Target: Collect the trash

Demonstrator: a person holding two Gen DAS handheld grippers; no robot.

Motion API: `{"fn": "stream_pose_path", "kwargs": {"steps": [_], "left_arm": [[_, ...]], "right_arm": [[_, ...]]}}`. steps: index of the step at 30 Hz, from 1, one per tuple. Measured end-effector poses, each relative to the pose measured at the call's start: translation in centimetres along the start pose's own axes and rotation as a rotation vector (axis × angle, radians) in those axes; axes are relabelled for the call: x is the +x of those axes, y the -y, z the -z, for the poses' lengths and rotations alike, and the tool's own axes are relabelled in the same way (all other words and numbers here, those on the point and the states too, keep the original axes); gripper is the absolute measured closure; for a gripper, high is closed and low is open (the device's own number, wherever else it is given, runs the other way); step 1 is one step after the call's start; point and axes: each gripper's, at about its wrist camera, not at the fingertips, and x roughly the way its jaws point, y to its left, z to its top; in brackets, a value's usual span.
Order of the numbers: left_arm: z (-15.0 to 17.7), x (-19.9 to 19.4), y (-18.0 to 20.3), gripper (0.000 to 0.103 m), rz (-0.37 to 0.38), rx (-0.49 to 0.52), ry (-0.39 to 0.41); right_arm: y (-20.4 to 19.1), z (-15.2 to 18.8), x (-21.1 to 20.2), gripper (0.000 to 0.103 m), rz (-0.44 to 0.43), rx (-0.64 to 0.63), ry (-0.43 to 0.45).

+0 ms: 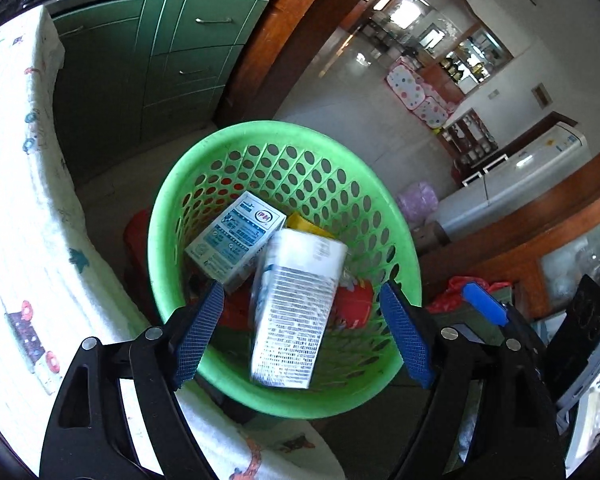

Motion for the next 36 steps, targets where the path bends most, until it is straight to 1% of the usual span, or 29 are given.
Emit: {"fn": "stream_pose_path", "kwargs": {"steps": [4,9,12,16,20,23,26,29,32,36], "left_arm": [[0.5,-2.1,0.2,0.024,-0.045,0.045,0.037],[1.2,-5.1,0.1,0.023,-0.078,0.065,0.081],[2.0,-7.1,-0.1,0.020,-0.103,0.078,0.116],[3.4,-9.7,-0.7,0.017,-0.152,0.087,0.158],[4.8,-12.2,-1.1,0.013,-0.205,0.093,0.203],[5.9,-14.3,-1.2,0.009,-0.244,0.111,0.245],[7.0,-16.4,-1.7,0.007,-0.279,0.122,0.284],[7.9,-18.1,-2.2,0.005,-0.292,0.121,0.311],[9.1,-19.6,-2.7,0.005,-0.307,0.120,0.335],[11.0,-21.5,-3.1,0.005,-0.354,0.127,0.365]], "right_arm": [[-0.5,0.1,-0.6,0.024,-0.014,0.008,0.013],[-1.4,0.4,-1.6,0.021,-0.025,0.022,0.034],[-2.0,0.6,-2.3,0.021,-0.035,0.040,0.045],[-3.1,1.1,-3.1,0.020,-0.015,0.034,0.050],[-4.7,1.8,-3.9,0.018,0.019,0.021,0.049],[-6.0,2.3,-4.5,0.015,0.025,0.015,0.049],[-7.3,2.7,-5.1,0.014,0.023,0.007,0.057],[-8.6,3.0,-5.8,0.012,0.025,0.001,0.062],[-9.8,3.3,-6.3,0.012,0.023,0.000,0.061],[-11.3,3.7,-7.1,0.010,-0.001,0.010,0.064]]}}
